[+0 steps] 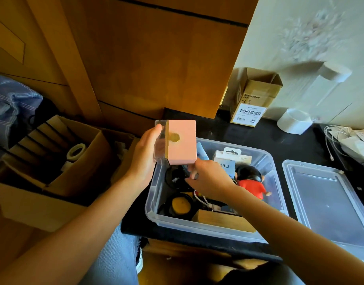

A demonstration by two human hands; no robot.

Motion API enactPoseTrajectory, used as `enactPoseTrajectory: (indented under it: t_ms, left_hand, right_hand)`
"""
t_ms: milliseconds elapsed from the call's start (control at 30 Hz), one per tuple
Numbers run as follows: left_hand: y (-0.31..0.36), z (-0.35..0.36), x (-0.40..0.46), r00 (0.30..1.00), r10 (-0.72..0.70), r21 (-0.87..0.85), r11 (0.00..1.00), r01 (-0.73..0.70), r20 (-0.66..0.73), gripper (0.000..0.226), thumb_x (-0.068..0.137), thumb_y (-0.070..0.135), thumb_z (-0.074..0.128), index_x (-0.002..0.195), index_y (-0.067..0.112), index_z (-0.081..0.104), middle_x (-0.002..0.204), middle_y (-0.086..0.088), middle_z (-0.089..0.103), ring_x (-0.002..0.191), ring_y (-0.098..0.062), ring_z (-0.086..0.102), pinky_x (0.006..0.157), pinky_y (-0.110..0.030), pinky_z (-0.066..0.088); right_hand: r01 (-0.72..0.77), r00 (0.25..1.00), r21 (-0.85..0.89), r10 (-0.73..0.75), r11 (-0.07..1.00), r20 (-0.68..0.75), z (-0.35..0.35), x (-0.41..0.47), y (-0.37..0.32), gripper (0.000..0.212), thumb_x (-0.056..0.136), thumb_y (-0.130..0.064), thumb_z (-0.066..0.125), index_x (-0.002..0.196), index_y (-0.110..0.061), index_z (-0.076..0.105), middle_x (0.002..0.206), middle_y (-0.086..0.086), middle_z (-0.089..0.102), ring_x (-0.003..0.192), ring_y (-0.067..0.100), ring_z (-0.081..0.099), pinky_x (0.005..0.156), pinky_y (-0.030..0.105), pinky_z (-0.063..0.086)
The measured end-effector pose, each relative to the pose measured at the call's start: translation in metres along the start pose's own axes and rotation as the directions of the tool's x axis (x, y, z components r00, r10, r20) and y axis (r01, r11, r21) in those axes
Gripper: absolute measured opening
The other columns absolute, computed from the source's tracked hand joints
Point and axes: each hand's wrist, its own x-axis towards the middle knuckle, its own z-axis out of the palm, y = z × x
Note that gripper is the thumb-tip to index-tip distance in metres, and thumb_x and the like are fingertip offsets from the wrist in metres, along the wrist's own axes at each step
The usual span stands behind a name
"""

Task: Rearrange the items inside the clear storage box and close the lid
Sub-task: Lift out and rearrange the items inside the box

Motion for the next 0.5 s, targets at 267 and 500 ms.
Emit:
enactPoseTrajectory:
  t_ms: [267, 500]
  left_hand:
    - [0.001, 0.002, -0.004, 0.998, 0.055, 0.083, 0.995, -0.055, 0.006, 0.041, 0.088, 0.048, 0.052, 0.114, 0.018, 0.062, 0.106, -0.007, 0.069, 0.101, -0.024, 0.065, 0.077, -0.030, 0.050]
    - [0.004, 0.002, -0.002, 0.998, 0.034, 0.079, 0.996, -0.039, 0.055, 0.059, 0.074, 0.055, 0.052, 0.117, 0.016, 0.061, 0.107, -0.010, 0.069, 0.100, -0.024, 0.066, 0.080, -0.035, 0.052]
  right_hand:
    - [0.277, 0.891, -0.157, -0.192, 0.948, 0.410, 0.007, 0.009, -0.004, 0.057, 0.086, -0.038, 0.060, 0.137, -0.022, 0.042, 0.133, 0.002, 0.049, 0.117, 0.022, 0.050, 0.096, 0.031, 0.045]
    - [0.368, 0.893, -0.546, -0.121, 0.752, 0.434, 0.024, 0.025, -0.025, 0.042, 0.091, -0.028, 0.055, 0.131, -0.018, 0.049, 0.129, 0.010, 0.045, 0.117, 0.031, 0.046, 0.093, 0.040, 0.048]
